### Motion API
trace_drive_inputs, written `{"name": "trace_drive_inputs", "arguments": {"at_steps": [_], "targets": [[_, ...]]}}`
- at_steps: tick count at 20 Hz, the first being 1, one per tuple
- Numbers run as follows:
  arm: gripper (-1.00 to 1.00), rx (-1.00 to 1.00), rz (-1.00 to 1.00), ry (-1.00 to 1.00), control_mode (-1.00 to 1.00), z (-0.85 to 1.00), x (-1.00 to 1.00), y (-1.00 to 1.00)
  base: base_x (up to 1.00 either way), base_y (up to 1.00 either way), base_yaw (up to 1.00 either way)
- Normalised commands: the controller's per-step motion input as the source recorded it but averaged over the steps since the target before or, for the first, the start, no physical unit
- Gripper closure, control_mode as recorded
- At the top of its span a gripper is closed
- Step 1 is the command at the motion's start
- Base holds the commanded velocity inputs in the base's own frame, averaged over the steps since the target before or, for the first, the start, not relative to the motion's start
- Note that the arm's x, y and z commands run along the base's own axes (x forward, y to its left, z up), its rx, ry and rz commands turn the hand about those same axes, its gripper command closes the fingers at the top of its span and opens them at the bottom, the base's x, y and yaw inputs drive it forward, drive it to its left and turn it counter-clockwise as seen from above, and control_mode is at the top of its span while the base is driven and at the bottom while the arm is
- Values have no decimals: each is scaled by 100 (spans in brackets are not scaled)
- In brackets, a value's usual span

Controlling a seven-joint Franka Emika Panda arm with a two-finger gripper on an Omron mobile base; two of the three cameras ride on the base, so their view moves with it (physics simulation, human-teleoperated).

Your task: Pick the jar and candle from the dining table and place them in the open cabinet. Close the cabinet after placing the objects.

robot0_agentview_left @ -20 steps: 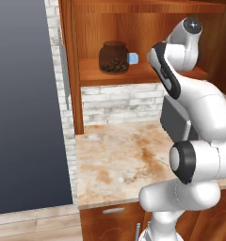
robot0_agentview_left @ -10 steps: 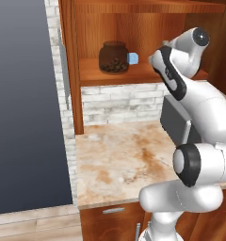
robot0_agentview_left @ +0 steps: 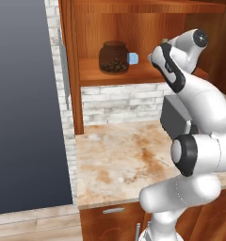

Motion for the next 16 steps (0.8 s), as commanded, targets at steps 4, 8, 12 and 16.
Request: {"name": "trace_drive_inputs", "arguments": {"at_steps": [4, 8, 12, 16], "targets": [[100, 1, 0, 0, -100, -10, 42, -2, 0, 0, 0], [100, 1, 2, 0, -100, -12, 30, -3, 0, 0, 0], [100, 1, 2, 0, -100, -15, 9, -5, 0, 0, 0], [-100, 0, 2, 0, -100, -19, 0, -3, 0, 0, 0]]}}
